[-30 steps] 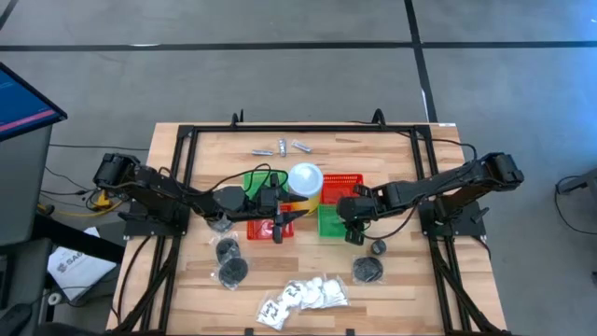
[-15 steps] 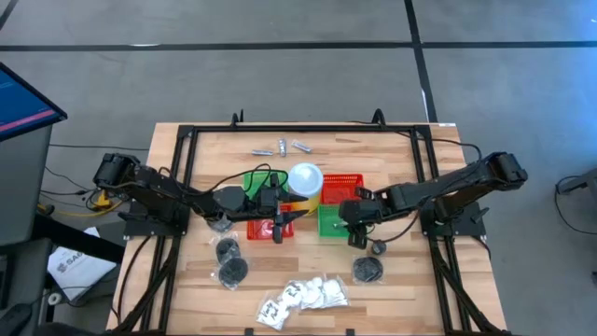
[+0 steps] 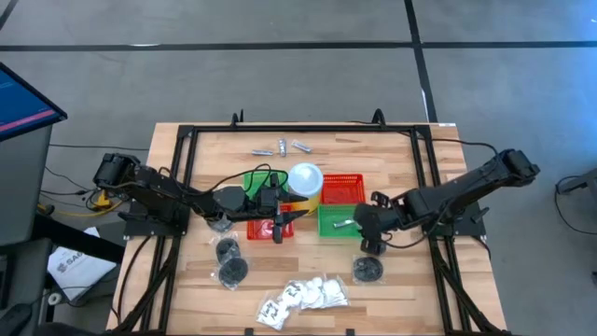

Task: Pick & Place Travel size toiletries
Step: Put the black deodorant into the left green bin

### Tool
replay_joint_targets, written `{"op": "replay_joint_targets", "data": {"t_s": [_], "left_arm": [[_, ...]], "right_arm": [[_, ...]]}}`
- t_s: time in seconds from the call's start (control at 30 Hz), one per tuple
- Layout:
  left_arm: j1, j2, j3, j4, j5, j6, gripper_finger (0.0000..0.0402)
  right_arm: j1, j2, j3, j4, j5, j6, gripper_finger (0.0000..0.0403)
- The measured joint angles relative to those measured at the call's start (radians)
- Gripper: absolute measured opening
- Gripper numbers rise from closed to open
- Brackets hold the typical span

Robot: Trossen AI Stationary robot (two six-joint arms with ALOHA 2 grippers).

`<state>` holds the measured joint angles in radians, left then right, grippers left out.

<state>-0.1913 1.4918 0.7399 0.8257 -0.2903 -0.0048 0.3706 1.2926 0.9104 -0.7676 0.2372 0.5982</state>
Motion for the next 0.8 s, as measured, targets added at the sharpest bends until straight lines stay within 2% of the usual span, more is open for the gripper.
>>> {"op": "replay_joint_targets", "data": {"t_s": [0.27, 0.5, 0.8], "left_arm": [[0.0, 0.0, 0.0, 0.0, 0.0, 0.0, 0.0145], [0.0, 0.0, 0.0, -0.001, 0.0, 0.0, 0.0145], [0.0, 0.0, 0.0, -0.004, 0.0, 0.0, 0.0145]], "right_arm": [[0.098, 0.0, 0.0, -0.061, 0.001, 0.171, 0.0142], [0.166, 0.0, 0.0, -0.136, 0.056, 0.301, 0.0148], [0.232, 0.001, 0.0, -0.145, 0.079, 0.424, 0.0152]]}}
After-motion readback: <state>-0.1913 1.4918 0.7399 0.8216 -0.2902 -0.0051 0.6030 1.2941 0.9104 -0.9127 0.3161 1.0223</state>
